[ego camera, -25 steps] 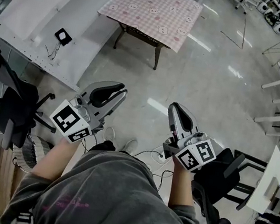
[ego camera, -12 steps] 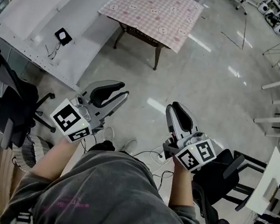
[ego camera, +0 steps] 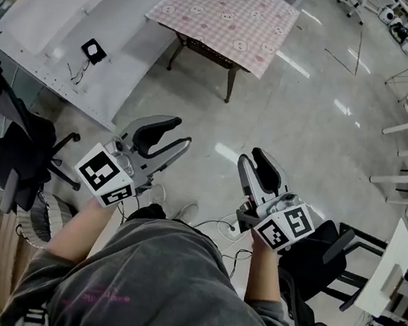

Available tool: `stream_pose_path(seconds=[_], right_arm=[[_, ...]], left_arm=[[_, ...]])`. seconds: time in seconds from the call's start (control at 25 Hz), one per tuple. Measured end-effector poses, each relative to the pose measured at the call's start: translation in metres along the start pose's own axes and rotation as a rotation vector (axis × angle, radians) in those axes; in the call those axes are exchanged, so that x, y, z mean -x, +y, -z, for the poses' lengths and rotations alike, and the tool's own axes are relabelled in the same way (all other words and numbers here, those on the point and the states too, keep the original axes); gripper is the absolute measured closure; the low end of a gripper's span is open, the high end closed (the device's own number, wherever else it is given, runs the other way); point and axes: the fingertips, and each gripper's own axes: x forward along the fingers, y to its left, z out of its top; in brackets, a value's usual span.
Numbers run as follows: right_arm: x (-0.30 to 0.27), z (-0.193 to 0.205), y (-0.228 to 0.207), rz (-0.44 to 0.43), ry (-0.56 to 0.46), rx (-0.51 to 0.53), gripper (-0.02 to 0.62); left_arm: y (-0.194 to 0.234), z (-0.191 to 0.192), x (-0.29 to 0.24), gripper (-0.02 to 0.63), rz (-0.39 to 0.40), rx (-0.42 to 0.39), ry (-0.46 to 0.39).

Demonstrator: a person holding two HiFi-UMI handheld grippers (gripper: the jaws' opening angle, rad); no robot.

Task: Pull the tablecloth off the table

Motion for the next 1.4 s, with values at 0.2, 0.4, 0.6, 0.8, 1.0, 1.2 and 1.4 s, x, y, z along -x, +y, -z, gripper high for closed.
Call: stream_pose_path(seconds=[0.2, 0.4, 0.6, 0.8, 1.0, 1.2, 1.4], right_arm=[[0.004, -0.002, -0.005, -0.028, 0.010, 0.010, 0.454], [0.014, -0.001, -0.020, -0.052, 0.020, 0.015, 0.454], [0.010, 0.002, -0.036, -0.062, 0.034, 0.010, 0.454], [-0.013, 0.001, -0.062, -0.053, 0.041, 0.003, 0.454], [-0.052, -0.001, -0.095, -0.036, 0.049, -0.016, 0.454], [-0.103, -0.009, -0.129, -0.015, 0.062, -0.029, 0.454], [-0.152, -0.018, -0.163, 0.013, 0.063, -0.047, 0.454]], left_arm=[[-0.007, 0.005, -0.011, 0.423, -0.018, 0.003, 0.007], [-0.014, 0.014, -0.022, 0.416, -0.049, 0.006, -0.005], [-0.005, 0.021, -0.032, 0.416, -0.075, 0.018, -0.008], [0.022, 0.024, -0.052, 0.416, -0.076, 0.025, -0.011], [0.067, 0.024, -0.079, 0.416, -0.062, 0.032, -0.005], [0.122, 0.019, -0.109, 0.416, -0.039, 0.041, 0.013], [0.180, 0.016, -0.137, 0.416, -0.018, 0.054, 0.036]])
